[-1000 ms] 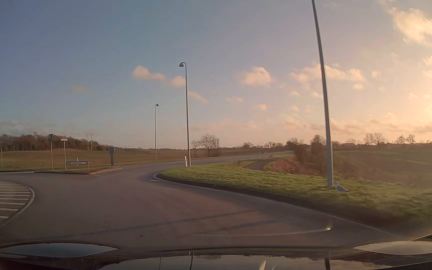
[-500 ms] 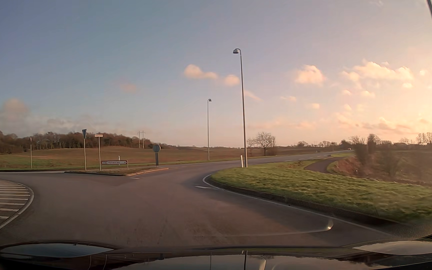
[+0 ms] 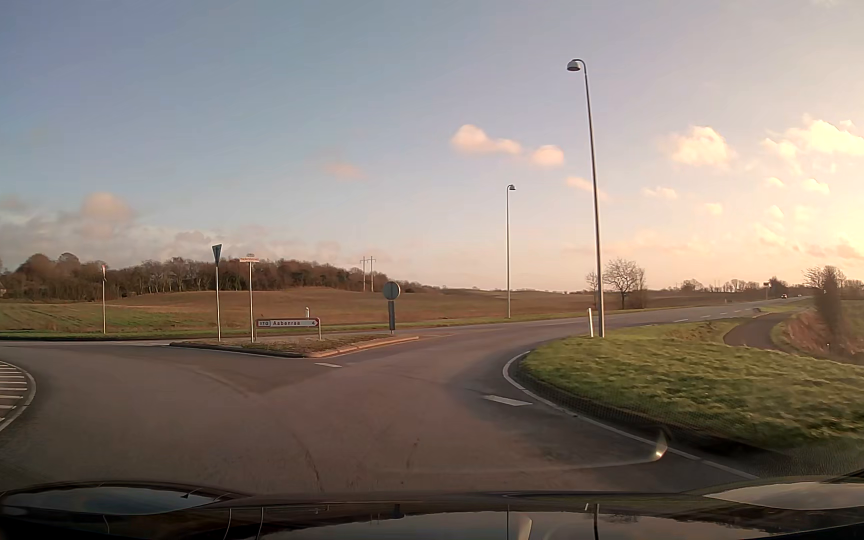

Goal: Follow the waypoints while adhering to traffic rules and regulations

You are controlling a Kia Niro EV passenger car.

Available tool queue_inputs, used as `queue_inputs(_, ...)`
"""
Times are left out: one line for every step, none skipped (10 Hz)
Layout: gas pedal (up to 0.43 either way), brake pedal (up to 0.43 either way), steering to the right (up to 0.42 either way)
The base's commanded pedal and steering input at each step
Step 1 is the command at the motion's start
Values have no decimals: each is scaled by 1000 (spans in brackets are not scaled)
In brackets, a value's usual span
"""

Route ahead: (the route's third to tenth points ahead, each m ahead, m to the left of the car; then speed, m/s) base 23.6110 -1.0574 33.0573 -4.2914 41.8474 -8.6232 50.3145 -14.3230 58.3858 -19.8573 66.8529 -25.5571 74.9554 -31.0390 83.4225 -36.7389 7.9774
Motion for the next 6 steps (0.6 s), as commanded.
queue_inputs(209, 0, -100)
queue_inputs(209, 0, -78)
queue_inputs(209, 0, -58)
queue_inputs(209, 0, -33)
queue_inputs(209, 0, -15)
queue_inputs(220, 0, 6)
